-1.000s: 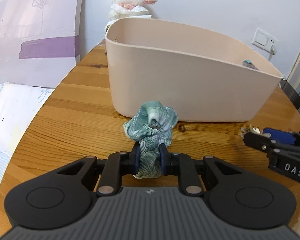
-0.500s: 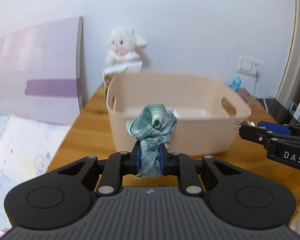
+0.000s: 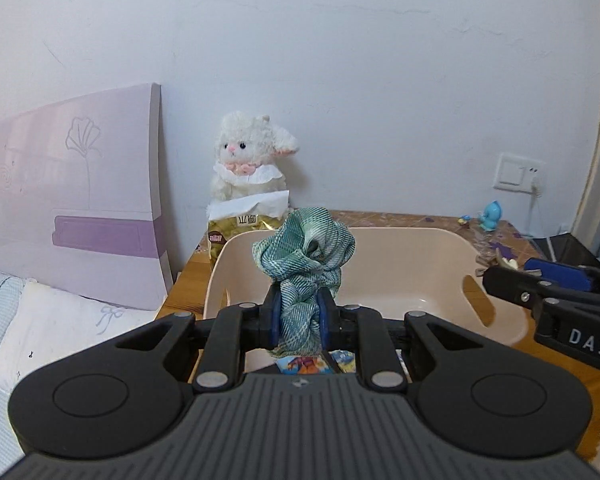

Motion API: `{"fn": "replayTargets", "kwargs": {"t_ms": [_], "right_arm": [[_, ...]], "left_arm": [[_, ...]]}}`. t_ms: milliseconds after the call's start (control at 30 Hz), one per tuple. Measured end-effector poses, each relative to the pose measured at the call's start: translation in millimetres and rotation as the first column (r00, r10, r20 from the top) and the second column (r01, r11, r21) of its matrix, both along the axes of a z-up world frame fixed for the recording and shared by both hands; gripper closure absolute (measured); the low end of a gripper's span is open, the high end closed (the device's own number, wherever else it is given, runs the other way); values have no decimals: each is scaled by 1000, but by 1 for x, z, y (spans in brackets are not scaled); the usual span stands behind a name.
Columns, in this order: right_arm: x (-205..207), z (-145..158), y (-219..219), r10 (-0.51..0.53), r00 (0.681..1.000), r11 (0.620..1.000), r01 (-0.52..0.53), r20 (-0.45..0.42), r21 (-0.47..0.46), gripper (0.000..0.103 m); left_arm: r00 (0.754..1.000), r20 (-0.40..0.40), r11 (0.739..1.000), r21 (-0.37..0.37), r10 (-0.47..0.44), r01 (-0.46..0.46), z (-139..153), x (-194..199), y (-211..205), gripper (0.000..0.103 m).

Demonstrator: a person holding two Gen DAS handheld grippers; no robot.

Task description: Organize objects

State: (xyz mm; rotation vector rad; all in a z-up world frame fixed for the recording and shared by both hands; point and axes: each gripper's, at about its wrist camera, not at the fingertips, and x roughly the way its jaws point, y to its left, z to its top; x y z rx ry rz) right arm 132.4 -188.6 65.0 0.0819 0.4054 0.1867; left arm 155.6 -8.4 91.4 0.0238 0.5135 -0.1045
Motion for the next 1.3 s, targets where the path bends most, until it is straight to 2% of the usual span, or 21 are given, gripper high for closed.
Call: {"fn": "replayTargets", "kwargs": {"t_ms": [233, 467, 500, 533, 600, 633, 667, 700, 800, 967, 1067, 1300], "right_arm": [[38, -20, 6, -17, 998, 999, 15, -59, -37, 59], [70, -46, 21, -19, 988, 994, 2, -156, -108, 59], [71, -48, 23, -15, 987, 993, -5, -163, -117, 58], [71, -50, 24, -11, 985, 992, -10, -169, -123, 48], [69, -49, 25, -4, 985, 993, -16, -175, -117, 42], [67, -48, 24, -7, 984, 994, -13, -176, -113, 35], [65, -46, 24, -10, 985, 994, -8, -172, -108, 29], [63, -44, 23, -12, 986, 995, -6, -166, -104, 27], [55, -37, 19, -10, 987, 996, -4, -159, -88, 25], [37, -23, 11, -8, 989, 998, 0, -147, -58, 6], [24, -15, 8, -5, 991, 998, -3, -136, -61, 0], [-4, -8, 3, 16, 988, 997, -28, -154, -72, 0]], "left_arm": [[991, -133, 1000, 25, -2, 5, -31, 54, -12, 83], [965, -261, 999, 43, 21, -10, -60, 76, -15, 81], [960, -277, 999, 50, 35, -22, -62, 78, -14, 78], [957, -286, 998, 55, 49, -35, -64, 79, -13, 78], [959, -280, 998, 52, 47, -34, -63, 77, -10, 76], [960, -278, 998, 51, 42, -29, -61, 76, -9, 74], [960, -277, 998, 51, 42, -29, -59, 74, -8, 59], [962, -269, 998, 49, 44, -32, -56, 72, -7, 41], [973, -225, 998, 34, 55, -49, -42, 62, -2, 23], [982, -183, 998, 56, 50, -41, -23, 44, 1, 18], [986, -156, 996, 70, 60, -49, -16, 31, 2, 14], [987, -146, 996, 74, 67, -57, -13, -4, 7, 13]]}}
